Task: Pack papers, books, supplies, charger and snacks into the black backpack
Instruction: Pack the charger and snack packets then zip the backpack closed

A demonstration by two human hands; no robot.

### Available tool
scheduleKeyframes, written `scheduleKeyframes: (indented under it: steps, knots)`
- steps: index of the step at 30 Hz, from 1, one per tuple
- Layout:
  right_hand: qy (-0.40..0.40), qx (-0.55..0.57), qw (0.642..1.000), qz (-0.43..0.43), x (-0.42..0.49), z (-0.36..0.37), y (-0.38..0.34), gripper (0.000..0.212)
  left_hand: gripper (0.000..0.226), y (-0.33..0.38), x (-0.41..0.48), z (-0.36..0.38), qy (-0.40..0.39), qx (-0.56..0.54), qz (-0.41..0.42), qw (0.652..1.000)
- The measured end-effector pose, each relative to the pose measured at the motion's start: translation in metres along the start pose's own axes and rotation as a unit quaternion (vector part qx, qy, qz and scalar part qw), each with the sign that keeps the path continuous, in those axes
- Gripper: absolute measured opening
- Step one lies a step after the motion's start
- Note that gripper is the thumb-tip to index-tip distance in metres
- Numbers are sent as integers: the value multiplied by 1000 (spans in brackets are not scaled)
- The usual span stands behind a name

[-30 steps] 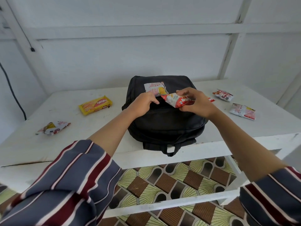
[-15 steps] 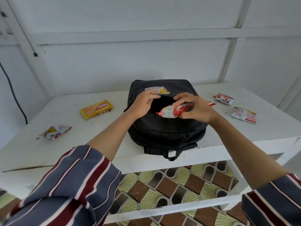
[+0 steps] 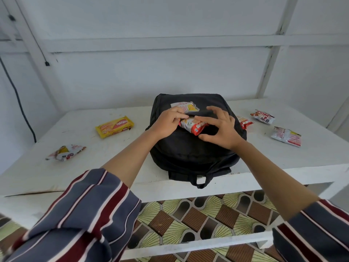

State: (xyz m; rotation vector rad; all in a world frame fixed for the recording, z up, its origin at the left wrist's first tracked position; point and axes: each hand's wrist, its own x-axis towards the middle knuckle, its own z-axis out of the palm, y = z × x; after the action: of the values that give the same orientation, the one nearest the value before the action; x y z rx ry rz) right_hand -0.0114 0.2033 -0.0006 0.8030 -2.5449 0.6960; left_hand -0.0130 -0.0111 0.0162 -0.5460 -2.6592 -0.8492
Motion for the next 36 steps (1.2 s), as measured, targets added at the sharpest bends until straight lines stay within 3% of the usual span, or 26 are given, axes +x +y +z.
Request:
scheduleKeyframes:
  steps: [5, 10, 17, 21, 25, 31, 36]
  knots:
    - [53, -2, 999, -6, 7, 1, -5, 22, 32, 1, 2, -2, 5, -5, 2, 1000]
    - [50, -77, 996, -7, 17, 11, -7, 16, 32, 2, 3, -3, 26, -17, 11, 999]
    - [2, -163, 986, 29, 32, 21, -5, 31, 32, 1, 6, -3, 44, -30, 25, 998]
    - [41, -128, 990, -41, 24, 21, 2, 36, 31, 1, 7, -3, 50, -34, 29, 998]
    - [3, -137, 989, -47, 24, 21, 1, 47, 30, 0, 8, -3, 51, -38, 23, 998]
    - [-48, -112, 992, 9, 37, 14, -1, 31, 29, 2, 7, -5, 43, -44, 20, 998]
    - [-43, -34, 998, -19, 38, 5, -5, 26, 31, 1, 8, -6, 40, -48, 19, 998]
